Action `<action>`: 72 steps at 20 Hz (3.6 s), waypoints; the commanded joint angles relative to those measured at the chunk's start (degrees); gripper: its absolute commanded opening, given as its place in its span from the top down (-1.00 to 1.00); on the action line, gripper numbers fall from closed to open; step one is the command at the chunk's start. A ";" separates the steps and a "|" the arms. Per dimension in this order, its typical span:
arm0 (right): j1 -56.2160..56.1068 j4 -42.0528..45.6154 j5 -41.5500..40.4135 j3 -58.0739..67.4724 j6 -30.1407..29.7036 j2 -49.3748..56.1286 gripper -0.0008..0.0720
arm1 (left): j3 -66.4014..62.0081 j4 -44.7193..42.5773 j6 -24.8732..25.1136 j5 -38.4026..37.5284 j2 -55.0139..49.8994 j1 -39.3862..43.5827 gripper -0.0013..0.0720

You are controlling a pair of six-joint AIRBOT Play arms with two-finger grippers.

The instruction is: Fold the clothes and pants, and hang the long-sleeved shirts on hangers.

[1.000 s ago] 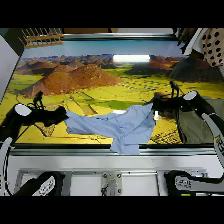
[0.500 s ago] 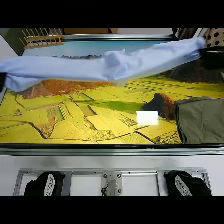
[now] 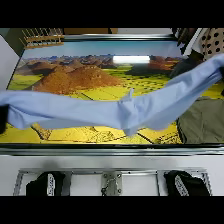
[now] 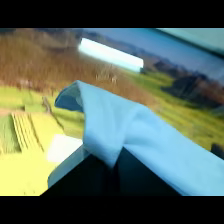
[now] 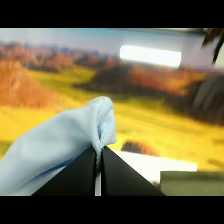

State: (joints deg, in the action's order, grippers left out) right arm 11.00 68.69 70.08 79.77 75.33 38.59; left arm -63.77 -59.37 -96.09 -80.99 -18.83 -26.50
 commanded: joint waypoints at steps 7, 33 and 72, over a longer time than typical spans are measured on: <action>-9.31 4.66 2.12 -2.60 5.75 28.04 0.95 | 28.68 2.16 -2.29 7.19 -11.58 4.61 0.94; 1.68 -2.16 -7.80 -36.63 6.54 25.44 -0.70 | 19.54 8.46 10.71 25.86 -63.78 10.36 -0.99; -5.27 -6.78 -27.61 -0.48 -0.85 -8.22 0.95 | -23.96 8.57 8.63 15.67 -13.11 1.18 0.94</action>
State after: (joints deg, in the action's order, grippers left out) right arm 5.72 61.41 42.78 79.20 71.64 28.51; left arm -87.68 -50.87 -86.98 -62.15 -29.76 -25.08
